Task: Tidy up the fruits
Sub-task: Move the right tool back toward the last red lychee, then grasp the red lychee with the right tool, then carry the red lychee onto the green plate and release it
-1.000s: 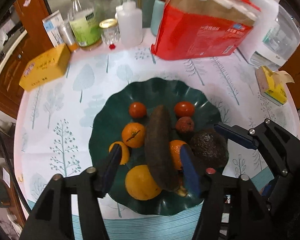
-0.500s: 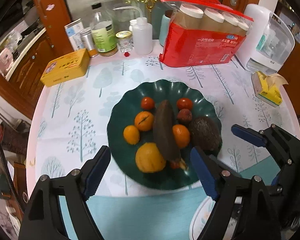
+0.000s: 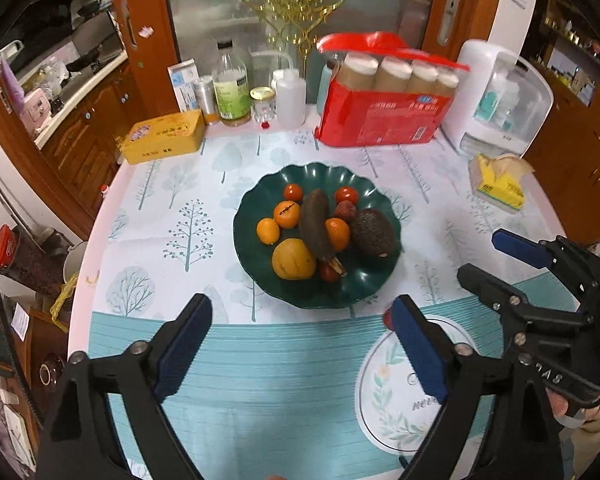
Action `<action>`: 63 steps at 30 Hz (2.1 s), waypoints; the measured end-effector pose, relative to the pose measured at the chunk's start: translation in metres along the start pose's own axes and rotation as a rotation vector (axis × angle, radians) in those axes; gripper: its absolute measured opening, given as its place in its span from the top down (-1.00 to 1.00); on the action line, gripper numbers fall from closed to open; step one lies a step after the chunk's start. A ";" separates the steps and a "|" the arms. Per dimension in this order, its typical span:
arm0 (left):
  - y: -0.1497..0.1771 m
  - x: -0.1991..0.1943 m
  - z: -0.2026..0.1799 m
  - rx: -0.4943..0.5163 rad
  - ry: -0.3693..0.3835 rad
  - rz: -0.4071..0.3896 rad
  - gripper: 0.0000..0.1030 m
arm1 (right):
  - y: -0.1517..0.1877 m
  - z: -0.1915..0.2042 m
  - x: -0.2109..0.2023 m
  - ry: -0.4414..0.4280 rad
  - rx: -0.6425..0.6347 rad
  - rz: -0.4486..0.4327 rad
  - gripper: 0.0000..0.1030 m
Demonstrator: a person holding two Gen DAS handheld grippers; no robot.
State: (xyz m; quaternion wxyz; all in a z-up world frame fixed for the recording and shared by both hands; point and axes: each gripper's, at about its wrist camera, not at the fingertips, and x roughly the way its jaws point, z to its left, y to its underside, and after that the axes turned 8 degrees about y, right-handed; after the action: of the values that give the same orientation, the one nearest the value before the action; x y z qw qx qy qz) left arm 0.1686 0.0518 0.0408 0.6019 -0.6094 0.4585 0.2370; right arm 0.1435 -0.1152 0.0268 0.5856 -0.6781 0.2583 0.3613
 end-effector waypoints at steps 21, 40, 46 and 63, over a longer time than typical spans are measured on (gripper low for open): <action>0.076 0.055 0.006 -0.141 -0.065 -0.035 -0.87 | 0.068 -0.009 0.024 0.041 0.055 0.068 -0.12; 0.081 0.140 0.030 -0.248 -0.027 0.059 -0.87 | 0.094 0.014 0.122 0.029 0.067 0.182 0.07; 0.082 0.149 0.035 -0.262 -0.022 0.069 -0.87 | 0.096 0.015 0.131 0.013 0.089 0.182 0.38; 0.086 0.133 0.038 -0.264 -0.035 0.074 -0.87 | 0.076 0.018 0.107 -0.082 0.139 0.191 0.39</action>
State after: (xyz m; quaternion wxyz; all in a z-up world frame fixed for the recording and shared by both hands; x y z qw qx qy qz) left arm 0.1676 0.0637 -0.1216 0.5152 -0.6618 0.4349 0.3279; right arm 0.1458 -0.1033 -0.1051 0.6043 -0.5926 0.3222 0.4241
